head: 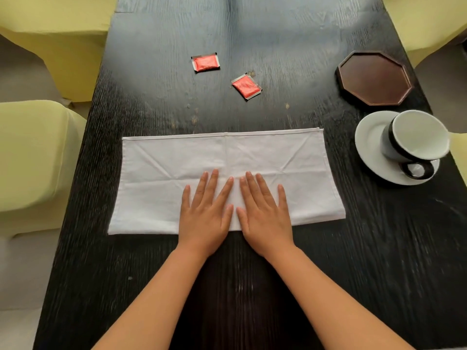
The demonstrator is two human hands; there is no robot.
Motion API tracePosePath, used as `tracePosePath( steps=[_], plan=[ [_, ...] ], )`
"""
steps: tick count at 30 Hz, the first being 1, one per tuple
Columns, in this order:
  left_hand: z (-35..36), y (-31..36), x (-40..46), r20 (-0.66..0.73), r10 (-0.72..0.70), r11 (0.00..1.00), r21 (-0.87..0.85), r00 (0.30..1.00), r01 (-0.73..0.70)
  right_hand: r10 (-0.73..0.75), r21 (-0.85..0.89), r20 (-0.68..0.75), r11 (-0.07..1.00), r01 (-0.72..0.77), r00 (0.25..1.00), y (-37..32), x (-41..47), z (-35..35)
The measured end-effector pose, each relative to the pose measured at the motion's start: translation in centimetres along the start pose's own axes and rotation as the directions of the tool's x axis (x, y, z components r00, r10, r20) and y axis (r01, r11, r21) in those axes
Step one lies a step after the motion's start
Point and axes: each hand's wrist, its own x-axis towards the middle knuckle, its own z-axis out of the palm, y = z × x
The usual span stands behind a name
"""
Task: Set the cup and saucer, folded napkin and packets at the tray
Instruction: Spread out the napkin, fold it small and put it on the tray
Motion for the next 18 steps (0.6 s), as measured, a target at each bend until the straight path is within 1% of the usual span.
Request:
tracePosePath(
  steps=[6,9,15,18],
  plan=[
    [-0.6,-5.4,-2.8,0.005,-0.137,0.99,0.023,0.991,0.137,0.111,-0.041,-0.008,0.993,-0.111,0.994,7.7,-0.7,-1.0],
    [-1.3,-7.4,-4.2,0.018,-0.199,0.979,0.039,0.98,0.198,0.123,-0.078,-0.023,0.989,-0.125,0.992,10.3,-1.4,-1.9],
    [-2.4,-10.9,-6.9,0.019,-0.301,0.952,0.059,0.953,0.3,0.123,-0.123,-0.012,0.985,-0.124,0.992,11.7,-1.8,-1.8],
    [-2.5,-10.4,-6.7,0.016,-0.352,0.936,0.03,0.936,0.352,0.193,-0.122,-0.042,0.973,-0.197,0.98,11.6,-1.9,-1.7]
  ],
)
